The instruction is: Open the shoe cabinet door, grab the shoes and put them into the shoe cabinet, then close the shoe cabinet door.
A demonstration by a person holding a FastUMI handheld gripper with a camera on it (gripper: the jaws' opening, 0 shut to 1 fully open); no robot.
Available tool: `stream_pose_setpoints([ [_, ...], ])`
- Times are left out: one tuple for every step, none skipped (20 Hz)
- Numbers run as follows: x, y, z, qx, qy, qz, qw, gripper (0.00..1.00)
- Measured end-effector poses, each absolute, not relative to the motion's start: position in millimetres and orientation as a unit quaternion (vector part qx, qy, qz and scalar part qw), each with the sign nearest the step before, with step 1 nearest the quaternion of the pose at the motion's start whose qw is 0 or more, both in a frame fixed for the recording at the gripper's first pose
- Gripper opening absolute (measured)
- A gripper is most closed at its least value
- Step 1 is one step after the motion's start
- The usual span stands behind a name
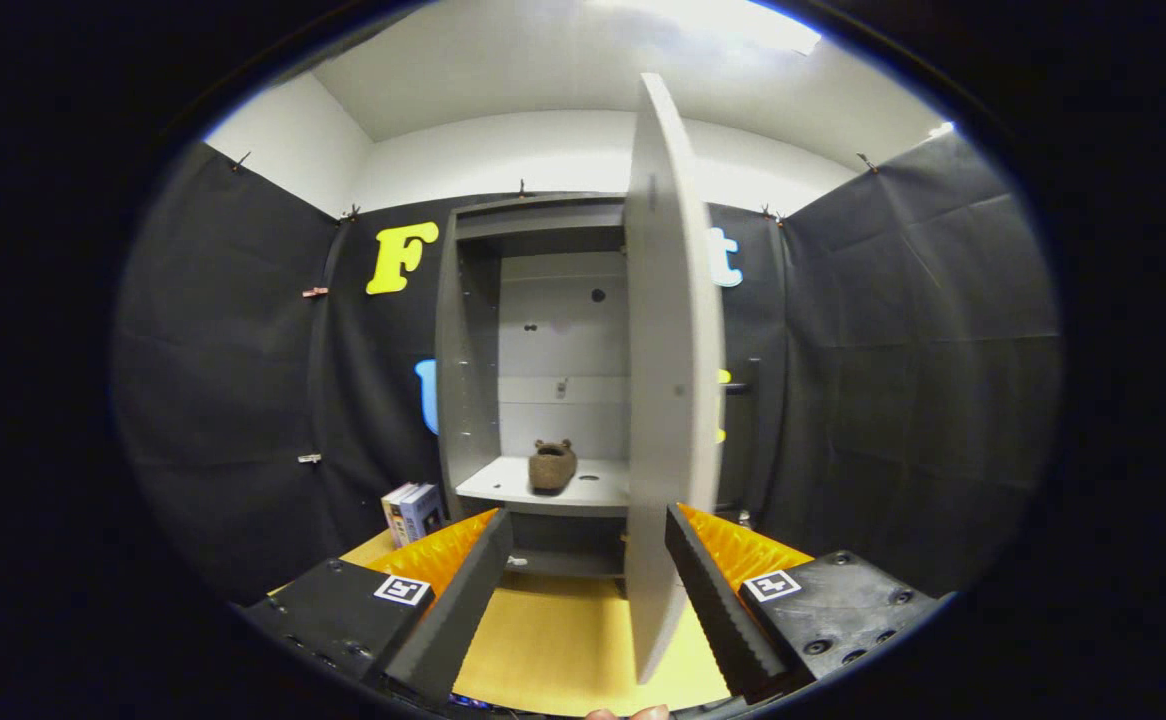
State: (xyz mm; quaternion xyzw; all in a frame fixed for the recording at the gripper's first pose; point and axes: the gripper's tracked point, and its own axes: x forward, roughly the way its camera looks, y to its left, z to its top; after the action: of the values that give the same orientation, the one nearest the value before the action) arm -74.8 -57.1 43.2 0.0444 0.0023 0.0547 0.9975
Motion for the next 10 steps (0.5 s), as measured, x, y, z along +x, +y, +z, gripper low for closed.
stream_pose_setpoints([
  [-74, -74, 42, 0.047, 0.006, 0.047, 0.998, 0.98],
  [-73, -90, 44, 0.055, 0.009, 0.039, 0.998, 0.98],
  [-70, -103, 46, 0.060, 0.010, 0.031, 0.998, 0.98],
  [-67, -119, 46, 0.063, 0.012, 0.023, 0.998, 0.98],
  [-62, -132, 44, 0.063, 0.017, 0.016, 0.998, 0.98],
  [-57, -142, 43, 0.066, 0.022, 0.013, 0.998, 0.97],
  [-51, -152, 41, 0.069, 0.029, 0.009, 0.997, 0.97],
  [-45, -160, 40, 0.074, 0.034, 0.009, 0.997, 0.97],
  [-38, -168, 40, 0.077, 0.035, 0.008, 0.996, 0.98],
  [-29, -176, 40, 0.077, 0.035, 0.007, 0.996, 0.98],
])
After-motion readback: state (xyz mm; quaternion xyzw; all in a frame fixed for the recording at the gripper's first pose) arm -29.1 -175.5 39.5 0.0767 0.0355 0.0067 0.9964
